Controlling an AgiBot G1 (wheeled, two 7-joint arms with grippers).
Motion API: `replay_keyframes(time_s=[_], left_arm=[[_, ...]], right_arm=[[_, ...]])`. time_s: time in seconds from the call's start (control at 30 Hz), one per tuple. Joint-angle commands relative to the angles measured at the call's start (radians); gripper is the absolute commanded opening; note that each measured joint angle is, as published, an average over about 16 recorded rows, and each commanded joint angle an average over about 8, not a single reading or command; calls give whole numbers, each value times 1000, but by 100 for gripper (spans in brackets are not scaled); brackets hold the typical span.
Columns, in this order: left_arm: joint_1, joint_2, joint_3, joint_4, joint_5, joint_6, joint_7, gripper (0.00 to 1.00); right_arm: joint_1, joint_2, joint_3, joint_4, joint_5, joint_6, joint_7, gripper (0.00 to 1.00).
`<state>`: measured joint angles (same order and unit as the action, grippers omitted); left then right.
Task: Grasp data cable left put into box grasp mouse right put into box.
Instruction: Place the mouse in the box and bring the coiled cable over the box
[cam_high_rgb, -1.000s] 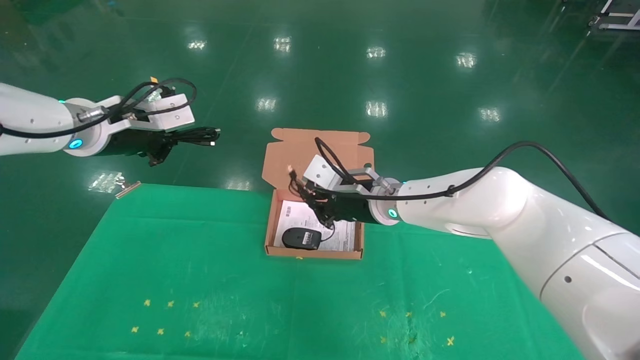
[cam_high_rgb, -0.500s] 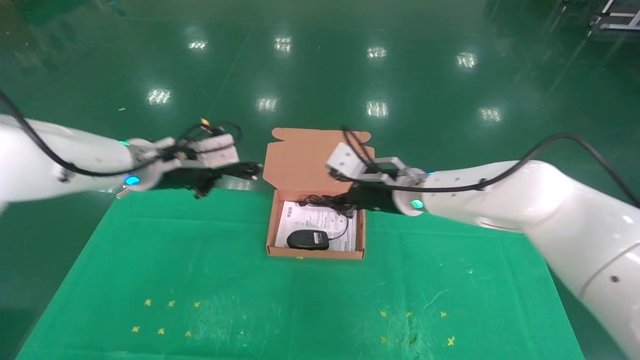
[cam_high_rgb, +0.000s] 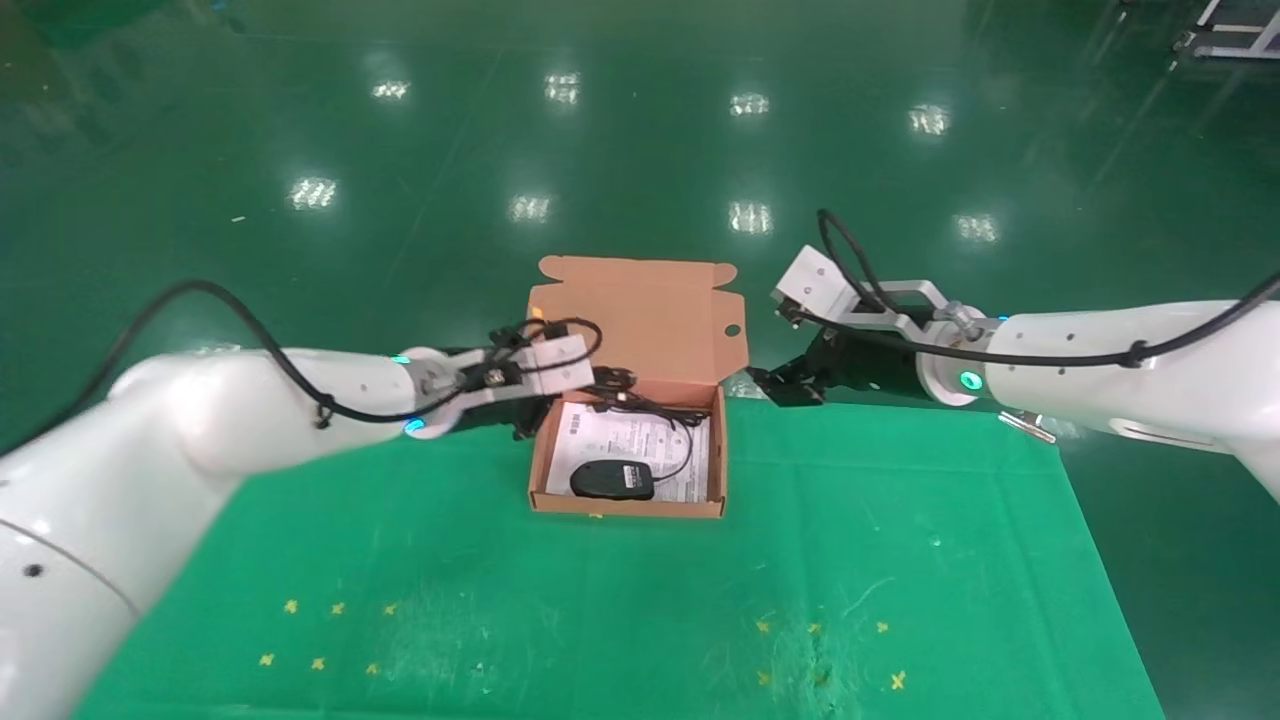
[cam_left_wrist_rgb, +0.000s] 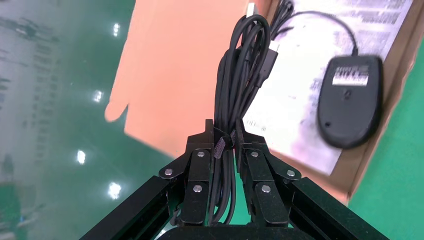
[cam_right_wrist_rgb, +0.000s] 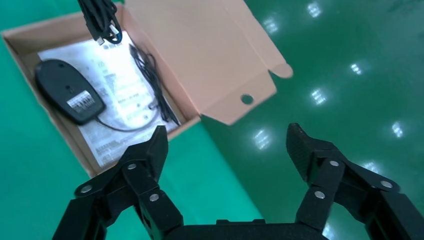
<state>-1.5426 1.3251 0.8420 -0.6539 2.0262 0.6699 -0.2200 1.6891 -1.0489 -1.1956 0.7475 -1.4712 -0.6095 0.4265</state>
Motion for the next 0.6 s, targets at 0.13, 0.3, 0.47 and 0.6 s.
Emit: replay_keyframes(time_s=[0.13,0.3,0.47,0.6], left_arm=[[7,39,12,60,-111,-47,120,0],[12,44,53,60,-241,-58,198,0],[9,45,102,59,-337,-58,251,27],[6,47,127,63,-384,-56,275,77]], right_arm=[[6,57,-13,67,-29,0,56,100],[12,83,-29,117,-66,3,116,100],[14,93,-42,148,-96,11,163,100],[15,99,-48,163,-109,14,181,100]])
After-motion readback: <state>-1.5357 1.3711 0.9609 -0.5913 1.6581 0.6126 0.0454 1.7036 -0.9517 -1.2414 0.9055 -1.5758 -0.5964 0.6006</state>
